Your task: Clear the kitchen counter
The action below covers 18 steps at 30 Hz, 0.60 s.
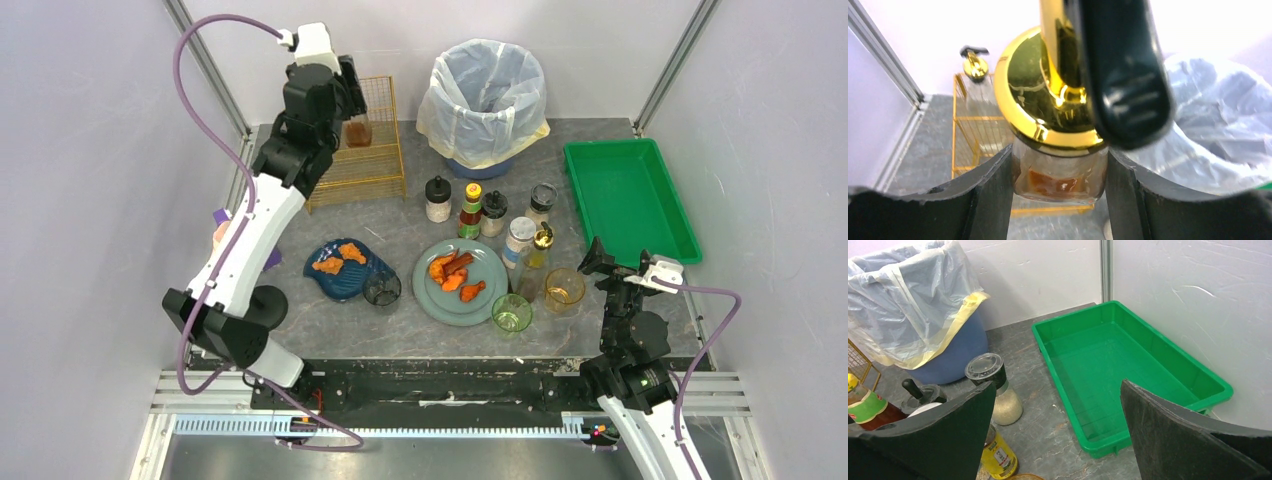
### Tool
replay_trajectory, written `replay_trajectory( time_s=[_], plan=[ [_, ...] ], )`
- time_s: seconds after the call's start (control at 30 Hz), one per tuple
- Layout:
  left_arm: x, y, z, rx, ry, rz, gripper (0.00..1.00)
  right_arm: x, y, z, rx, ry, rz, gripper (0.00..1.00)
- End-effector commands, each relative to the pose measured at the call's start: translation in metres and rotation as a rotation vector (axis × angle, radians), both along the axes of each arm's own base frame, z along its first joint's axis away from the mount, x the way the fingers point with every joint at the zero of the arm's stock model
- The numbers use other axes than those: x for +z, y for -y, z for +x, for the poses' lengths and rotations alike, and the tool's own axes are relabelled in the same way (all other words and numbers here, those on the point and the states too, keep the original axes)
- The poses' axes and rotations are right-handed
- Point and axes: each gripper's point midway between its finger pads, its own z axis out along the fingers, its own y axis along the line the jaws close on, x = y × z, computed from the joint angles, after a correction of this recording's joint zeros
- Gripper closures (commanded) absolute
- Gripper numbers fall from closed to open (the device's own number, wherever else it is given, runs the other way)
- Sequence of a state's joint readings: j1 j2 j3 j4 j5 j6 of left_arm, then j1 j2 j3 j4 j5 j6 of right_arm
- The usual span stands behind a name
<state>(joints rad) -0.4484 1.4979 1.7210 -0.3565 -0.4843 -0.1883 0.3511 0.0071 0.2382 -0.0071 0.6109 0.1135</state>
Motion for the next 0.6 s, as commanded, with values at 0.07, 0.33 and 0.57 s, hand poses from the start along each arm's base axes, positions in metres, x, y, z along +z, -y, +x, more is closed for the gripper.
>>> replay_trajectory(
  time_s=[0.07,0.33,0.57],
  plan=[
    [0.064,-0.026,0.037,0.048,0.172,0.013,0.98,0.042,0.013,-0.027,-0.024,0.201,0.056,0.02],
    [0.08,-0.051,0.079,0.12,0.245,0.015,0.98,0.039,0.011,-0.024,-0.018,0.199,0.041,0.02],
    [0.082,-0.06,0.111,0.152,0.283,0.029,0.98,0.038,0.012,-0.024,-0.025,0.196,0.034,0.02]
  ],
)
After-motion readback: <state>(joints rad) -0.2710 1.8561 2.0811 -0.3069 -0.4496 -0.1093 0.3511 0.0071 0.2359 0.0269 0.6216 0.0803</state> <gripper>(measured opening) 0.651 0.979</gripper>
